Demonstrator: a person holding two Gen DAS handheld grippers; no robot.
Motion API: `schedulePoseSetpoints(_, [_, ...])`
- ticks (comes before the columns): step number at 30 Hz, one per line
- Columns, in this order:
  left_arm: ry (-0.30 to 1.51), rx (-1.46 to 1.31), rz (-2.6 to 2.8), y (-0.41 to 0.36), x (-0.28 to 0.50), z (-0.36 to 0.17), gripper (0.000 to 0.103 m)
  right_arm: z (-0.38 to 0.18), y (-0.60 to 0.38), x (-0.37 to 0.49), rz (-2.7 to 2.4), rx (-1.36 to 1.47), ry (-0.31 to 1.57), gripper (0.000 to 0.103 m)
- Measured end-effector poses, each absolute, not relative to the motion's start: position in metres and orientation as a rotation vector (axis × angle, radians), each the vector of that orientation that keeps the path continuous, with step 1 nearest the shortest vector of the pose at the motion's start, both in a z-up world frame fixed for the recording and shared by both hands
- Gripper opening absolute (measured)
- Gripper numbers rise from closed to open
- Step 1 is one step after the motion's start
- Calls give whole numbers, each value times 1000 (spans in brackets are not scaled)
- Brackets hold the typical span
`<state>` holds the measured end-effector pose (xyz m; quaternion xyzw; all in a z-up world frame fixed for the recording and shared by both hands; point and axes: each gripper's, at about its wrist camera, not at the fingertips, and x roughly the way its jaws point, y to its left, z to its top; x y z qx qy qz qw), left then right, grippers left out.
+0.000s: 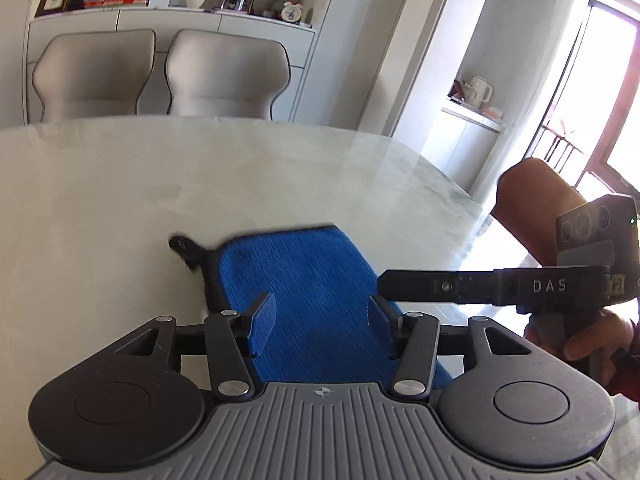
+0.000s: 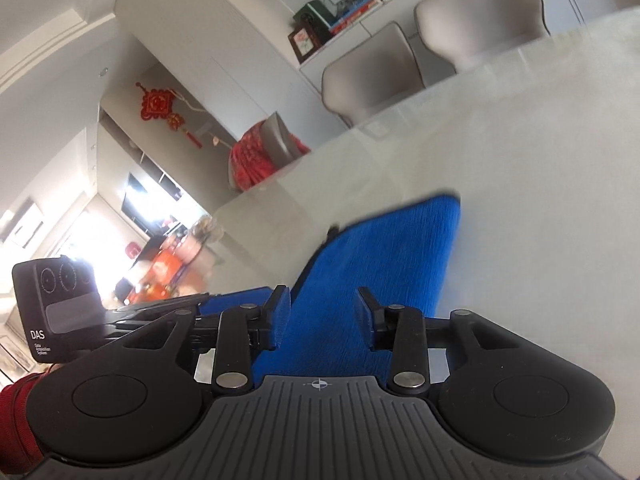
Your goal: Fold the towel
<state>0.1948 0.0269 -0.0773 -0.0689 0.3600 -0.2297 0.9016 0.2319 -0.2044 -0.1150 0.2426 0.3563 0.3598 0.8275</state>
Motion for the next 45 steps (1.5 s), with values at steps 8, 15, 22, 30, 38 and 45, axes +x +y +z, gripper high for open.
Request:
schedulePoseSetpoints(8, [816, -140, -451, 26, 185, -100, 54, -133, -205, 211, 713, 516, 789, 31])
schedulePoseSetpoints(15, [768, -128, -456, 29, 171, -84, 54, -115, -207, 195, 739, 453, 752, 36])
schedulePoseSetpoints(22, [817, -131, -437, 26, 166, -97, 57, -128, -215, 187, 699, 524, 788, 34])
schedulePoseSetpoints(30, [818, -122, -413, 21, 166, -99, 58, -134, -217, 184, 680, 547, 786, 33])
schedulePoseSetpoints(38, [828, -117, -343, 10, 149, -83, 88, -93, -198, 159, 642, 366, 734, 48])
schedulePoseSetpoints(45, [857, -161, -262, 13, 125, -73, 94, -73, -191, 130, 504, 187, 756, 78])
